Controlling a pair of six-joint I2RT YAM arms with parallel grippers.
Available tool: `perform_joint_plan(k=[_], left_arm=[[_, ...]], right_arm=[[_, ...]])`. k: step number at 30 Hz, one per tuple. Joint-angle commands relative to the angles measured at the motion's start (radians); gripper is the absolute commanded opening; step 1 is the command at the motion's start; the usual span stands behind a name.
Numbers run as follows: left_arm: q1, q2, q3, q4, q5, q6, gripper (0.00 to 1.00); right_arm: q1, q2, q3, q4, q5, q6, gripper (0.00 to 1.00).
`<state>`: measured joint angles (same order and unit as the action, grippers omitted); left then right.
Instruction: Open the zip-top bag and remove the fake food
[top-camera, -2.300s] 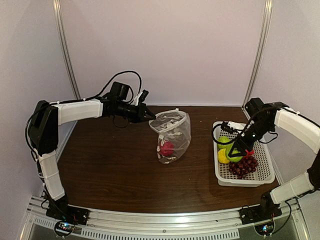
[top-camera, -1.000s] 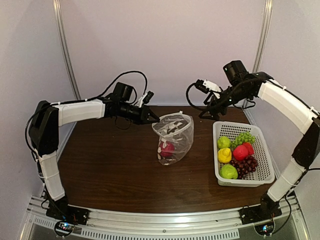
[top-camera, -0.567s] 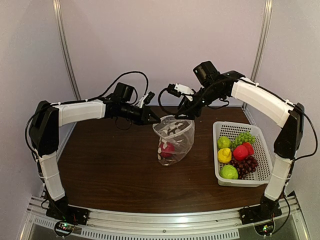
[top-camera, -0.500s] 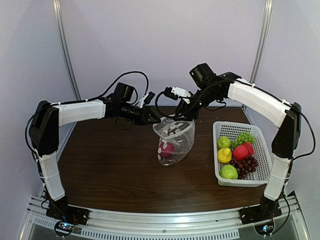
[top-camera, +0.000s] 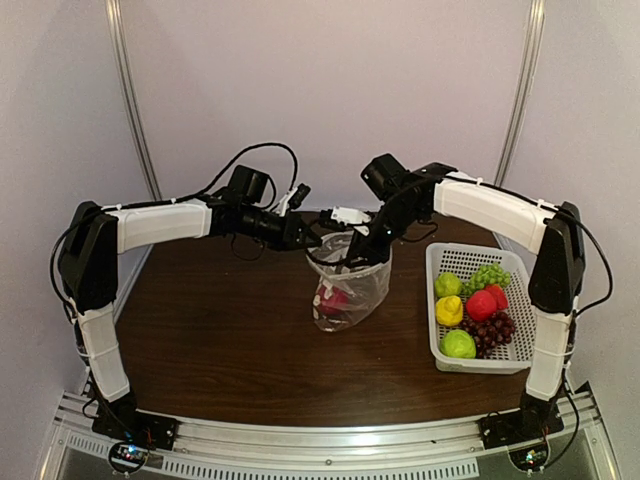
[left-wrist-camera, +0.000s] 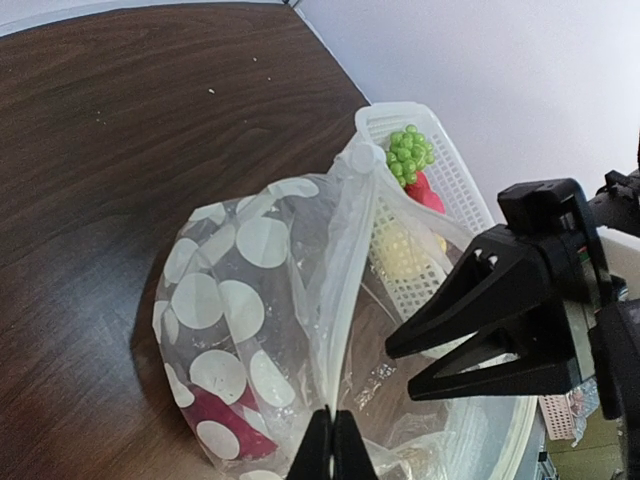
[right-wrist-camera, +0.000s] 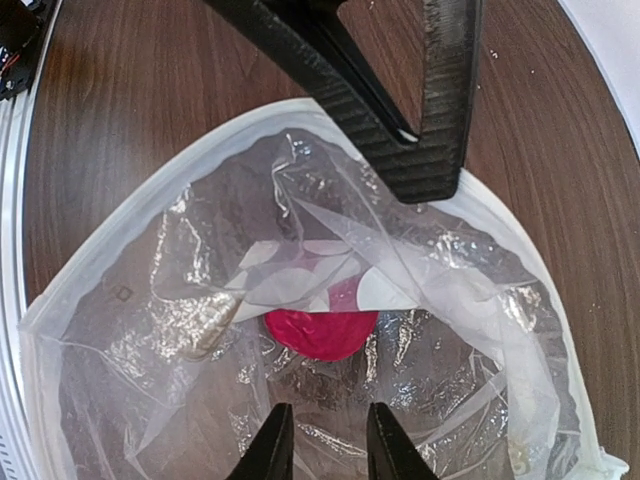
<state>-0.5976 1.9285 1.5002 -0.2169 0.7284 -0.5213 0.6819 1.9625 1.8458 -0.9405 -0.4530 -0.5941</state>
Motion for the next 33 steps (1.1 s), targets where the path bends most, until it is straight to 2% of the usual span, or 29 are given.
perform_joint_plan(k=[1,5,21,25,31,33], left_arm=[[-0.005,-0.011,0.022,-0.001,-0.003,0.014,0.00],[-0.005,-0.007,0.023,-0.013,-0.025,0.008,0.00],[-0.005,0.005,0.068,-0.083,-0.064,0.022,0.01],[-0.005,-0.017,0.152,-0.202,-0.146,0.092,0.22],[0.001,-0.093,0.206,-0.279,-0.259,0.156,0.41],[0.021,-0.102,0.185,-0.284,-0.293,0.117,0.43]], right_arm=[[0.018,0.042,-0.015,-0.013,0.036,-0.010,0.26],[0.021,0.081,-0.008,-0.012,0.045,-0.012,0.26],[0.044,0.152,-0.080,0.080,-0.021,0.006,0.38],[0.044,0.136,-0.080,0.096,-0.012,0.005,0.39],[0.044,0.128,-0.074,0.112,-0.004,0.010,0.41],[0.044,0.128,-0.074,0.115,-0.013,0.013,0.42]])
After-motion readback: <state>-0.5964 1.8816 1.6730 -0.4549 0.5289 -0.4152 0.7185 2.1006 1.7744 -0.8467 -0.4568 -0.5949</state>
